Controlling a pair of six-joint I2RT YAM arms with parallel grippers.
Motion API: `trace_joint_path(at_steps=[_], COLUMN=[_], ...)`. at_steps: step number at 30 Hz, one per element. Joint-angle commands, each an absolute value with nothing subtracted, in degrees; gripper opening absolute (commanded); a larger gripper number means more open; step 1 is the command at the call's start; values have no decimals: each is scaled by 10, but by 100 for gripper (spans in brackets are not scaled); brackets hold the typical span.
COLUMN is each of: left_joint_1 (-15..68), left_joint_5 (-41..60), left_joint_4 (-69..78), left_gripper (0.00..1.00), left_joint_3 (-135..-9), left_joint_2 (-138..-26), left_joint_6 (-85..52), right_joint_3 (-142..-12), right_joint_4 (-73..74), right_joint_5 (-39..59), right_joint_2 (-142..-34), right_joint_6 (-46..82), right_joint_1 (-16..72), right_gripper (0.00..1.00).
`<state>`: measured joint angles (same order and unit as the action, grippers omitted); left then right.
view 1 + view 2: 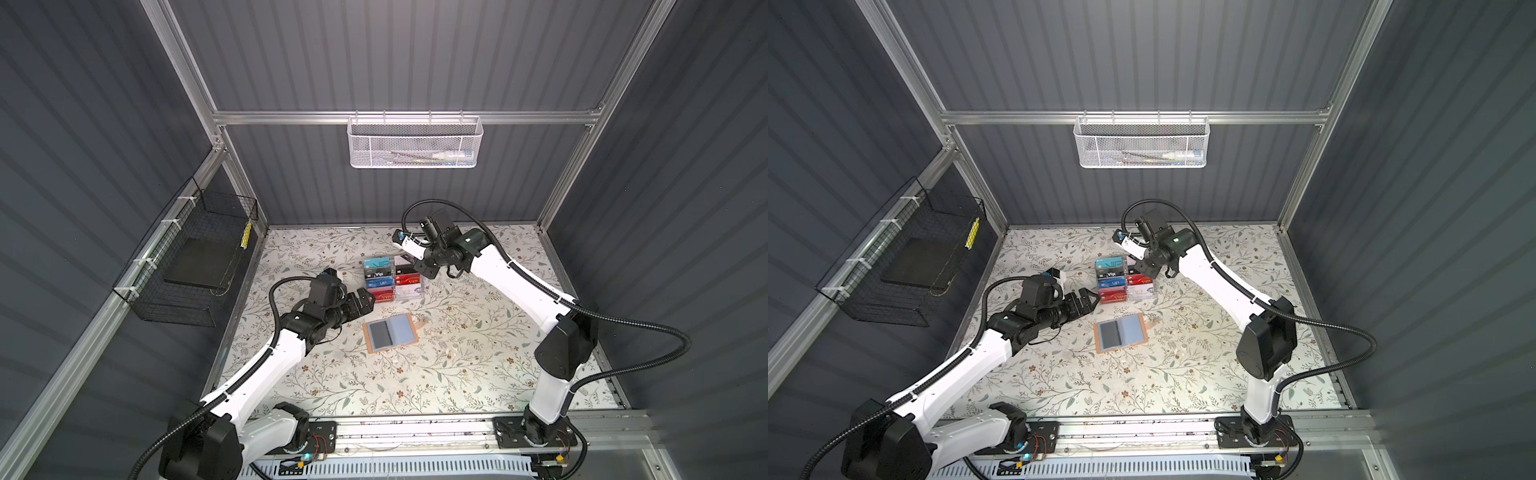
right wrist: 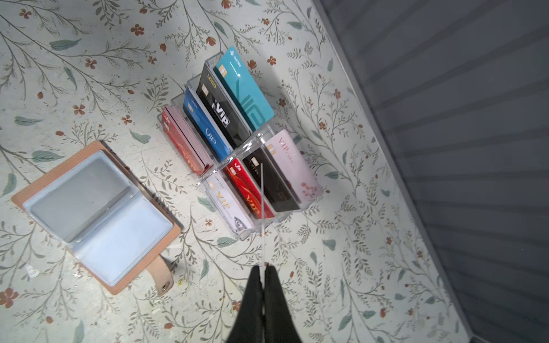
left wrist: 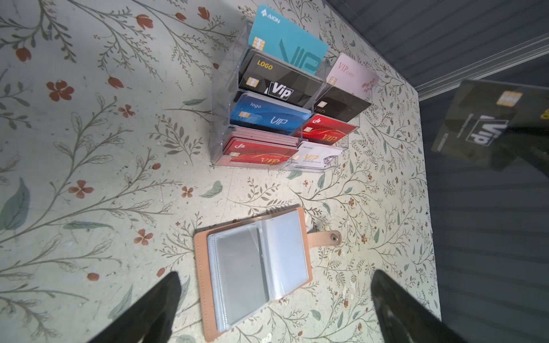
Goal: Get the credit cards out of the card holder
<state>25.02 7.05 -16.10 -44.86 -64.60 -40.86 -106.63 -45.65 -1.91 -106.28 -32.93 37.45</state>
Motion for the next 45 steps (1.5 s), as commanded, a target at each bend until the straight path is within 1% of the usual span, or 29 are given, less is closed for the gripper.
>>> trace_joint_path(at_steps=[1,8,16,22,34,43,45], left_joint_1=[241,207,189,180,163,145,142], left_joint_5=[73,133,153,165,175,185,204], left_joint_4=[-198,-175,-170,-155,-153,-142,-140], left_gripper=[100,100,100,100,100,100,100], left_joint_3=[-476,-462,-440,-422,-399,-389,-388], left_joint_2=[-636,-639,-630,-634,-631,-642,-644], left_joint_6=[-377,-387,-385,-392,-385,-381,-381], right_joint_3=[-1128,-1245,-1344,-1352,-1388,-1394,-1400], right_joint_4=[-493,-542,-592,-596,-573,-538,-539], right_joint_5=[-11,30,61,60,48,44,44], right_joint_2=[-1092,-1194,-1275,-1310,-1370,-1381,-1386], right_joint_6=[-418,-510,-582,-622,-658,-670,-671], right_joint_1=[377,395,406,422,428,427,428], right_gripper=[0,0,0,0,0,0,0])
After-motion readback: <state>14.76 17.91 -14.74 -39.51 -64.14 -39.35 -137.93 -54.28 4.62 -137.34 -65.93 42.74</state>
